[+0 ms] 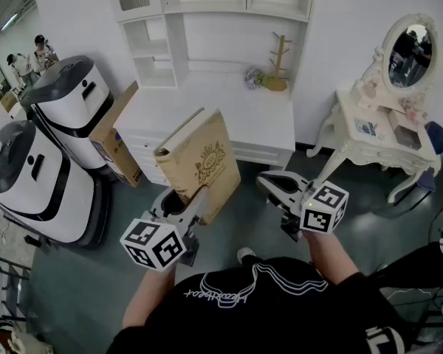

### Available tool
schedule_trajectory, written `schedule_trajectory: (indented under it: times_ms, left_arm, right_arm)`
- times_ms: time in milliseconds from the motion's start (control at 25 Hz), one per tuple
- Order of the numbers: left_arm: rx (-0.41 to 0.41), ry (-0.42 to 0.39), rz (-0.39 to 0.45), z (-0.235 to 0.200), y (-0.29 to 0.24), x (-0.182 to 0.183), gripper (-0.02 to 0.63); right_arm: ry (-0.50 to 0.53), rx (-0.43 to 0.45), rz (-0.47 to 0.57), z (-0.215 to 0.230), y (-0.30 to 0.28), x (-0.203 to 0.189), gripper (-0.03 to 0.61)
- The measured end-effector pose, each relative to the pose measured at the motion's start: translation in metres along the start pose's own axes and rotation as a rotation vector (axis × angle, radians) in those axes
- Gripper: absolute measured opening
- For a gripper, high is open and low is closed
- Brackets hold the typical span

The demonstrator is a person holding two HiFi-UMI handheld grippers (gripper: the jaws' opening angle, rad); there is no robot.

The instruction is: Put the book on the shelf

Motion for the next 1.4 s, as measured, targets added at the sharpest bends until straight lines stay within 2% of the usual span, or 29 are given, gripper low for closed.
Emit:
schedule_trajectory:
  times_ms: [520, 800, 1080, 1400]
  left_arm:
    - [0.016, -0.001, 0.009, -0.007, -0.005, -0.007, 0.199]
    - [0.032, -0.008, 0.025, -0.032, -0.018, 0.0, 0.199]
    - [0.07, 0.01, 0.006, -0.08, -0.064, 0.011, 0.199]
    - [0.075, 0.024, -0.015, -0.124, -0.151, 0.012, 0.199]
  right_arm:
    - [0.007, -0.008, -0.043, 0.012, -0.009, -0.009, 0.006]
    - [0.032, 0.008, -0.041, 0.029, -0.034, 0.002, 0.006]
    - [0.001, 0.028, -0.059, 0.078, -0.075, 0.026, 0.006]
    - [-0.018, 0.042, -0.063, 0.157, -0.117, 0.057, 0.006]
Point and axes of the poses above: the fingertips, and each gripper's own axes: y backward along the fingers, z to its right, x out of its top, the point moved 2 cm from there along y, backward along the fingers, and after that the axes turned 9 degrees about -y, right-handed, at the moved point
